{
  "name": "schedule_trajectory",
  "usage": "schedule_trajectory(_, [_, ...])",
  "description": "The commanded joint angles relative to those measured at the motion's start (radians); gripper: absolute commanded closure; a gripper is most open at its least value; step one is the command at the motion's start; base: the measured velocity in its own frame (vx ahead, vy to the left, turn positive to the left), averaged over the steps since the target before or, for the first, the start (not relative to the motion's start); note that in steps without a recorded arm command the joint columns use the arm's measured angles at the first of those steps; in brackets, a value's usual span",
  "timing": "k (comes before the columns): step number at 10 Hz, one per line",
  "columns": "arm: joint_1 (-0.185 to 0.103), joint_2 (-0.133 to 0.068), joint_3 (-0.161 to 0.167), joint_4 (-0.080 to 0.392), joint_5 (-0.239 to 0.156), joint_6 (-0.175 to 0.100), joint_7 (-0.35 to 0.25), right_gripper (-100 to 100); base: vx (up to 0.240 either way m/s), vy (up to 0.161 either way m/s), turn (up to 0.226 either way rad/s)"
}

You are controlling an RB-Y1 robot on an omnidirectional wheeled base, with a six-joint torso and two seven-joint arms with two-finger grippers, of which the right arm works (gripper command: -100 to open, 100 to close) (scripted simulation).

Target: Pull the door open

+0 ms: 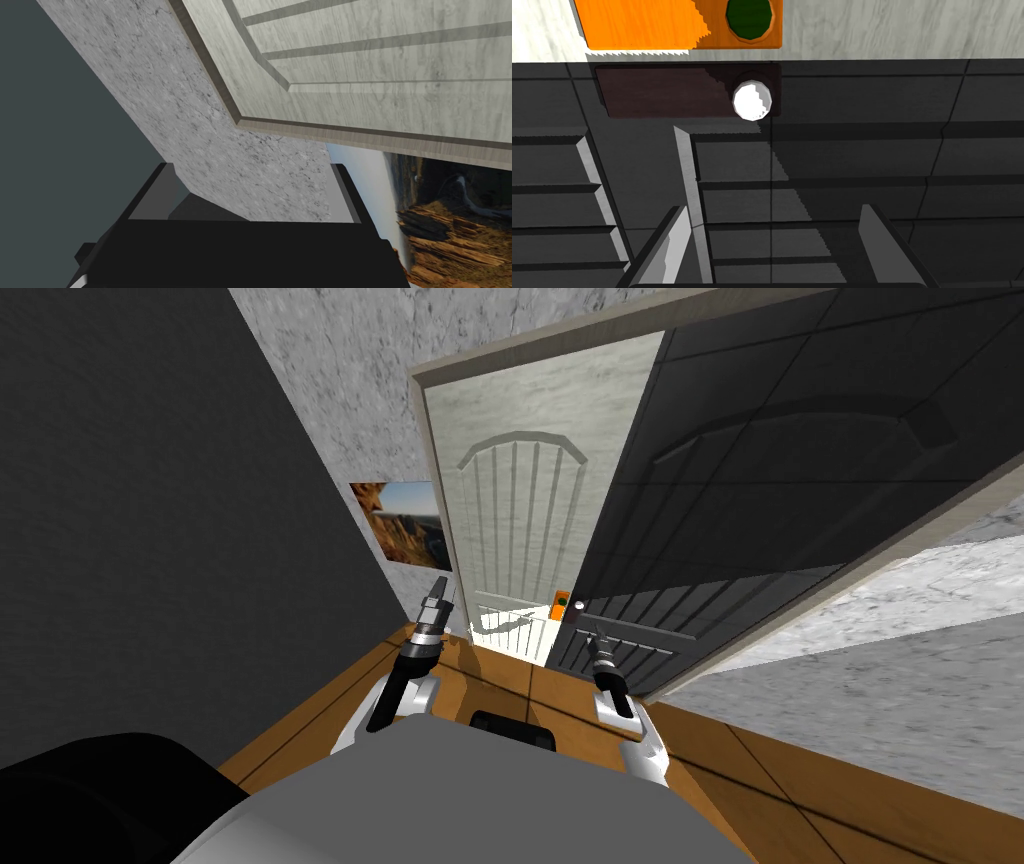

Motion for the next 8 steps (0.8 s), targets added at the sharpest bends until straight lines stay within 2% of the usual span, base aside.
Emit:
schedule_trajectory(1, [-0.013,0.006,-0.004,0.021,0.012,0.009,-0.009,-100,0.17,-0.019,0.064])
schedule_trajectory(2, [-0.022,0.007,-0.007,0.036,0.018,0.012,-0.014,-100,0.197,-0.018,0.052])
schedule_trajectory(3, [-0.016,0.006,-0.006,0.029,0.014,0.007,-0.01,-100,0.094,-0.009,0.013])
schedule_trajectory(4, [0.0,-0.019,-0.034,0.044,0.006,0.009,-0.015,-100,-0.001,-0.015,-0.091])
schedule_trajectory(8, [0.034,-0.082,-0.103,0.078,-0.018,0.009,-0.028,-100,-0.006,-0.031,-0.05])
